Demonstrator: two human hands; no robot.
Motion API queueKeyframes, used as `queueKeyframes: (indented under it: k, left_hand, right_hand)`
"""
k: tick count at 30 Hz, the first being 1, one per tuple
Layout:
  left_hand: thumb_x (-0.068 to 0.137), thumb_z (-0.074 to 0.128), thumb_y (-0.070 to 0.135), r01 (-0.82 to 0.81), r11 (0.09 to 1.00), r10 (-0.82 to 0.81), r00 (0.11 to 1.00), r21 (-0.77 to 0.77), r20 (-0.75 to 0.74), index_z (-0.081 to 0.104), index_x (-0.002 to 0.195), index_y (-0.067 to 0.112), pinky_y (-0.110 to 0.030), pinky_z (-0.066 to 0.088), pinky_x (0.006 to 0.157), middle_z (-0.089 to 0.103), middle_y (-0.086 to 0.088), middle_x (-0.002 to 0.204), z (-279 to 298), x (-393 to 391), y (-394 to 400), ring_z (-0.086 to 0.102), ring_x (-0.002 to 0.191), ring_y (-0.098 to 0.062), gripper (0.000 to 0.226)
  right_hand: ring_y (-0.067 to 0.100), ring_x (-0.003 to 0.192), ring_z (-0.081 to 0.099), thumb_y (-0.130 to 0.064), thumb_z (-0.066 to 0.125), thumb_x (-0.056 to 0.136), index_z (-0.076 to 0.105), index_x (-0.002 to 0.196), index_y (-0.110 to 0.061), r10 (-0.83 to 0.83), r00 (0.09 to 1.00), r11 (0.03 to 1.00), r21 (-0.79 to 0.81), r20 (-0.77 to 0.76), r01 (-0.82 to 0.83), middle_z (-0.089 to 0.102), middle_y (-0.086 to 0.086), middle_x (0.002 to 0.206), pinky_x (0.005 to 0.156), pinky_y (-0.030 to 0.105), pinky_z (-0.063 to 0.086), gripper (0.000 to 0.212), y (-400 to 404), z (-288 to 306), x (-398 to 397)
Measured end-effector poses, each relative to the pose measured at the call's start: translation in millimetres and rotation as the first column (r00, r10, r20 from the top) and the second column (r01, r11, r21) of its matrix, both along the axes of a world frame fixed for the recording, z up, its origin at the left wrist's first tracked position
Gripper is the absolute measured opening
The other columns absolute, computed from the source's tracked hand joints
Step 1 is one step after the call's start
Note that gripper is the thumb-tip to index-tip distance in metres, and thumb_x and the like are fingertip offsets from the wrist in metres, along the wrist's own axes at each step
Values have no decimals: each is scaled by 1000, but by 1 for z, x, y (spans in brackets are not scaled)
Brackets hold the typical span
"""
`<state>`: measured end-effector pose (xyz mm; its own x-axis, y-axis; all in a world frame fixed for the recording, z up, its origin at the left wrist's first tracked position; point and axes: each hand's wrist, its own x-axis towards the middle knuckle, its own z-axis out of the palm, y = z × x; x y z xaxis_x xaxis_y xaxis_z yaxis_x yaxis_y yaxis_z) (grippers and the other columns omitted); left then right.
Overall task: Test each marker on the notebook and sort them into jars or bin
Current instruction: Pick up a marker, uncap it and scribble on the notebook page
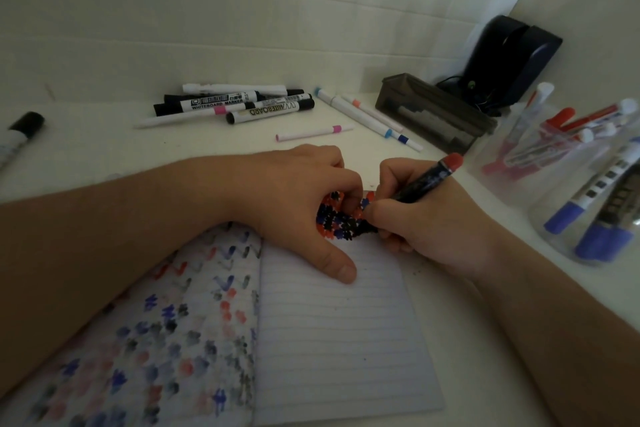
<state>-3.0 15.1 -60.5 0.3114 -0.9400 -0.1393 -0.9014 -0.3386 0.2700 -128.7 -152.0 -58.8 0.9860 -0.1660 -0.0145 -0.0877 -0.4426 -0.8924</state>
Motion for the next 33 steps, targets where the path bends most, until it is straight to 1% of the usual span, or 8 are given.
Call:
queueKeyframes:
  k: [5,10,17,22,27,29,30,33]
  left_hand:
    - [52,58,99,3,1000,-2,1000,-11,9,42,108,53,-33,48,91,38,24,109,-2,1,-1,42,104,0,74]
    - [52,57,98,-2,1000,2,1000,-5,-5,40,103,54,-29,45,87,38,24,109,0,0,0,41,103,2,70]
    - [53,58,98,3,1000,-3,1000,1,6,41,110,53,-29,46,90,38,23,110,0,0,-1,42,104,0,74]
    - [55,58,97,0,1000,0,1000,-4,3,38,104,54,-26,42,83,37,24,108,1,-1,0,40,101,5,69]
    - [55,59,97,-10,1000,9,1000,-8,-18,39,106,56,-28,45,87,39,25,109,2,-2,0,43,102,3,69]
    - [65,70,82,-52,996,45,994,-68,-101,37,116,56,-25,47,87,45,23,112,3,-1,1,50,102,1,66]
    - [75,75,67,-103,988,81,980,-114,-184,35,124,54,-24,49,85,51,21,114,2,2,1,55,100,0,64]
    - [99,65,22,-282,930,174,903,-235,-393,34,134,43,-25,55,90,69,19,115,-4,15,3,65,100,6,51]
  right_hand:
    - [12,49,54,1,69,84,49,66,-9,-11,1000,998,-64,24,13,54,3,55,46,21,47,28,3,1,0]
    - [14,47,55,3,69,86,51,71,-1,-27,999,1000,-4,28,27,55,11,58,43,20,44,24,1,-1,0]
    - [14,48,55,5,68,86,47,70,4,-3,1000,1000,-8,20,3,56,11,59,43,19,44,26,0,-1,0]
    - [13,44,53,5,68,86,50,69,-6,-34,999,999,35,40,33,55,7,54,41,19,42,27,-1,-3,3]
    - [11,45,51,4,67,86,48,63,-11,6,1000,999,38,16,-6,52,5,54,42,18,42,33,-2,-3,2]
    - [13,44,46,6,67,87,48,63,-13,43,999,980,194,31,-49,48,7,54,40,19,38,36,-6,-2,3]
    - [14,43,41,5,68,87,49,66,-13,43,997,948,312,60,-60,46,7,54,39,20,35,34,-10,-2,4]
    - [14,44,37,-5,73,82,57,79,-11,-55,990,843,538,133,-25,46,5,56,38,20,31,18,-20,-2,6]
